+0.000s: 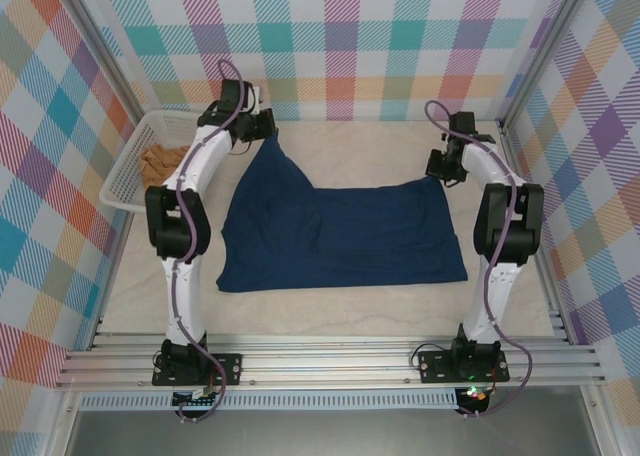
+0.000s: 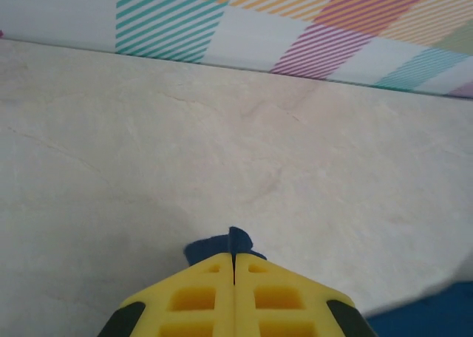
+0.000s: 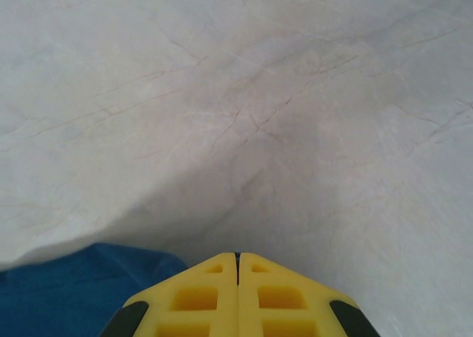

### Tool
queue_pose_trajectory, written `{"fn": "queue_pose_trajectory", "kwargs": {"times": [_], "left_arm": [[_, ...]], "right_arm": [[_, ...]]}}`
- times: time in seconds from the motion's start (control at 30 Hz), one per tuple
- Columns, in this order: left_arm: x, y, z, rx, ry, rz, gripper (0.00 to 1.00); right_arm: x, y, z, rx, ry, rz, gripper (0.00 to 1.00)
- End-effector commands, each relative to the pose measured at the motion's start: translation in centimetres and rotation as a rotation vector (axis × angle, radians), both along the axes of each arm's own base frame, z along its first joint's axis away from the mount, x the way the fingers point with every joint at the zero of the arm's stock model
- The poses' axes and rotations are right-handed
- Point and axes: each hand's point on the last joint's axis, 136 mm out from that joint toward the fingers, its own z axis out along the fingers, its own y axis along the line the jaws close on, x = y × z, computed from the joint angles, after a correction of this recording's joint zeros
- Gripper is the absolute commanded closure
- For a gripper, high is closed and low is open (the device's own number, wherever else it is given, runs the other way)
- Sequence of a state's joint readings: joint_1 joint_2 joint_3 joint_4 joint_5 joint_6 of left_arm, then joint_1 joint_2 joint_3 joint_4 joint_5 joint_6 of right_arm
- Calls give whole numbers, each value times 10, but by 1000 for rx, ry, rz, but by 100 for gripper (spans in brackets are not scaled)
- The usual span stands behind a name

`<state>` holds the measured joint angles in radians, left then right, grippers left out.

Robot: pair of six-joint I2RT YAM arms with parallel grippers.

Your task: Fold the inside-out t-shirt

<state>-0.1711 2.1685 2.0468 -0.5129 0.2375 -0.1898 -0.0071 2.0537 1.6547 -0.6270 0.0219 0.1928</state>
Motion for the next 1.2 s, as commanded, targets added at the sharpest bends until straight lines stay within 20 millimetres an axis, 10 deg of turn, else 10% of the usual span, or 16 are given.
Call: {"fn": "queue_pose_trajectory", "kwargs": {"times": [0.0,0.47,1.17], "left_arm": [[-16,3,32,-51,-84,-7,100],[-131,7,27,-165,-88,9,100],[-215,40,32,-138,-129,117,100]], "right_arm": [[-17,4,15,7,-21,35,98],[-99,2,0,33,68,-34,98],[-118,-37,19,-64,77,-111,99]]}}
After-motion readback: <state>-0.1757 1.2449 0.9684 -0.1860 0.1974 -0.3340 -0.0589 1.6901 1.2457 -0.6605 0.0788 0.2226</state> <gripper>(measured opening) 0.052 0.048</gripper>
